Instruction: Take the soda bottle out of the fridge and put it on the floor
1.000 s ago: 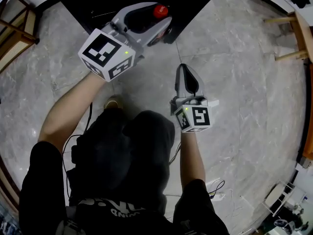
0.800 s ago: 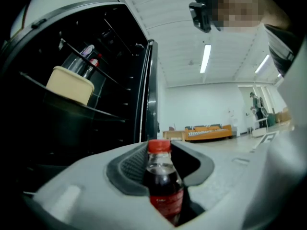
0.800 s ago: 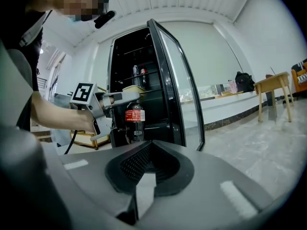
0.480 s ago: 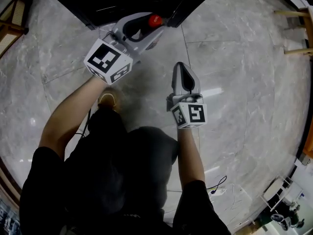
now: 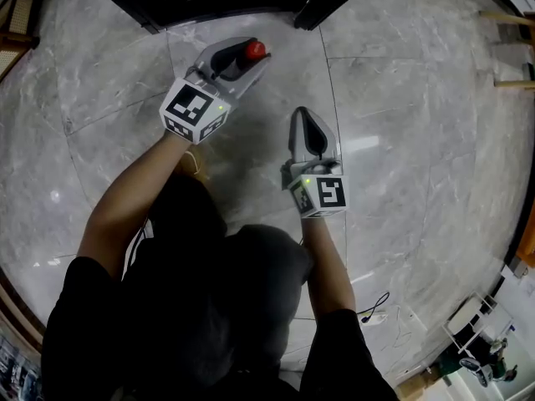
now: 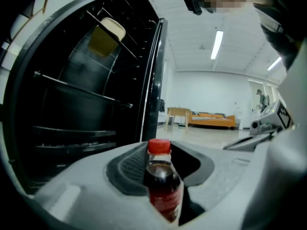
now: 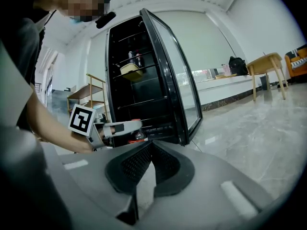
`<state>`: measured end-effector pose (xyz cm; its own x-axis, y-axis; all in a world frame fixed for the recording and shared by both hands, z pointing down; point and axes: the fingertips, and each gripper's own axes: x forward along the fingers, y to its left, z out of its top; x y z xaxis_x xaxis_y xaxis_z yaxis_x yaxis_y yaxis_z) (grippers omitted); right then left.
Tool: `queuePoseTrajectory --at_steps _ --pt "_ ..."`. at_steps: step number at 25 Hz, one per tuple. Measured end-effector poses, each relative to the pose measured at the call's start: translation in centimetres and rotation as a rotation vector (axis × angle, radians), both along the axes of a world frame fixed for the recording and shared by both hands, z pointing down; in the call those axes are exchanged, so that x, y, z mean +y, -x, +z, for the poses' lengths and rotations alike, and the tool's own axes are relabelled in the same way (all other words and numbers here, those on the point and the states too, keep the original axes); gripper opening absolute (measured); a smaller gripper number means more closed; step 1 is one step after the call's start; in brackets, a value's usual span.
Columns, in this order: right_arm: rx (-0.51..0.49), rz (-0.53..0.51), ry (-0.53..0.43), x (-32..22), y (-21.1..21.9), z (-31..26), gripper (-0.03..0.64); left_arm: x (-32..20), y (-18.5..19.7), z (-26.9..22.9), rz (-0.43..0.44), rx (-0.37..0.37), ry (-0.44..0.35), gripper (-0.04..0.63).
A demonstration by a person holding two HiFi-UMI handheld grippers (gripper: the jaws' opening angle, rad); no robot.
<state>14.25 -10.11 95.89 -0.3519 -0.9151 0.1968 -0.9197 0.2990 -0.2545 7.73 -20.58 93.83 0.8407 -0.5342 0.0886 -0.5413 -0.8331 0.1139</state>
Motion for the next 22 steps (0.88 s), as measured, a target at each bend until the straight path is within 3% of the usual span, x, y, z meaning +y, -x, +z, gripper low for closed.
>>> queuePoseTrajectory --at_steps 7,15,22 --pt "0.004 -0.050 0.079 -0.2 0.8 1.7 -0.005 -0.5 0.2 4.5 -0.032 -0.062 0.039 0.145" --pt "0.015 -0.040 0.056 -0.6 0.4 2.5 -0.005 0.4 -0.7 5.0 0.008 -0.116 0.008 0.146" --pt "0.003 -0.010 0.075 -0.3 -0.3 2.8 -0.005 0.2 -0.9 5.1 0.004 -0.112 0.009 0.150"
